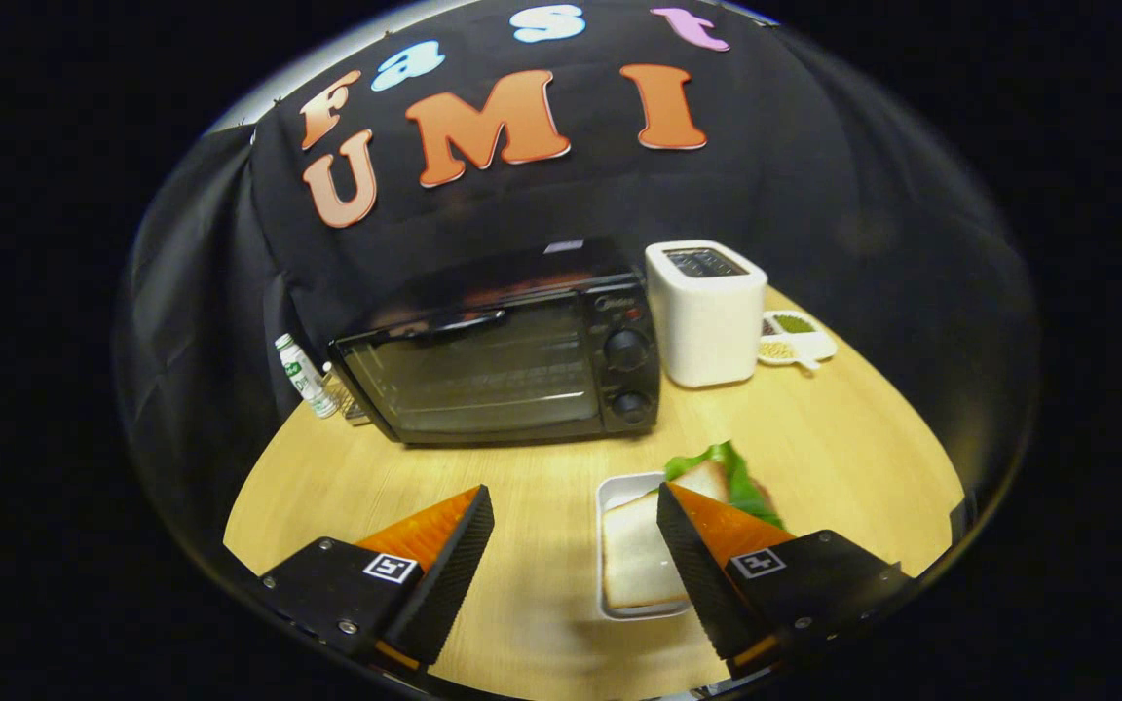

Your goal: Open the toaster oven, put the food inside, and close the toaster oven door.

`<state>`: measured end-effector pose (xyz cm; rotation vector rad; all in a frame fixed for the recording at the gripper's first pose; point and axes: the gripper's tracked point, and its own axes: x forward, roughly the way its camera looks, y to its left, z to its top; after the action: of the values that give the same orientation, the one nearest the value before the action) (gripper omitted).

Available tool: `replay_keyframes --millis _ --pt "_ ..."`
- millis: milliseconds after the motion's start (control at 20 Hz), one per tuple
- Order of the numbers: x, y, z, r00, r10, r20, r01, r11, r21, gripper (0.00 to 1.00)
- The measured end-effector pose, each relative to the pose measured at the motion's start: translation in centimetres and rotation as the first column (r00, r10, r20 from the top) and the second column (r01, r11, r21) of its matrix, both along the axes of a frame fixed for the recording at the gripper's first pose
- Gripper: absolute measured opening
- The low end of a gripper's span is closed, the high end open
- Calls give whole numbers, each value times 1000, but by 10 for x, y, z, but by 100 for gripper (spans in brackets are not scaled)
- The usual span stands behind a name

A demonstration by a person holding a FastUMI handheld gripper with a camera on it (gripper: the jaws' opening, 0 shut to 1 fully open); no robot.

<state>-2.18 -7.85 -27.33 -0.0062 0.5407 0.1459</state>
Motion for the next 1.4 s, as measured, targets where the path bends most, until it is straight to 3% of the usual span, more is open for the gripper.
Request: replay_keyframes --millis 200,250,350,400,450,550,750,850,1050,1150,1250,1300,1400 --pt "10 -113 48 969 -196 152 193 981 35 100" --pt "14 -144 59 944 -248 217 242 969 53 100" --pt "33 -195 86 862 -306 403 300 951 81 100" --pt "46 -217 96 819 -304 486 318 947 56 100" --pt "53 -234 90 798 -296 524 344 939 7 99" --pt "75 -252 61 812 -290 507 352 936 -28 100" --pt "140 -257 20 809 -346 476 347 934 88 100" --pt "166 -244 -9 831 -336 444 332 939 90 100" --pt "175 -234 -61 896 -253 364 272 962 -1 100" --pt "166 -230 -56 896 -197 397 227 973 -29 100" --pt "134 -223 -54 911 -118 395 156 986 -64 100" --pt "141 -207 -47 893 -80 443 101 995 -24 100" --pt "118 -188 -61 921 46 386 -15 996 -83 99"
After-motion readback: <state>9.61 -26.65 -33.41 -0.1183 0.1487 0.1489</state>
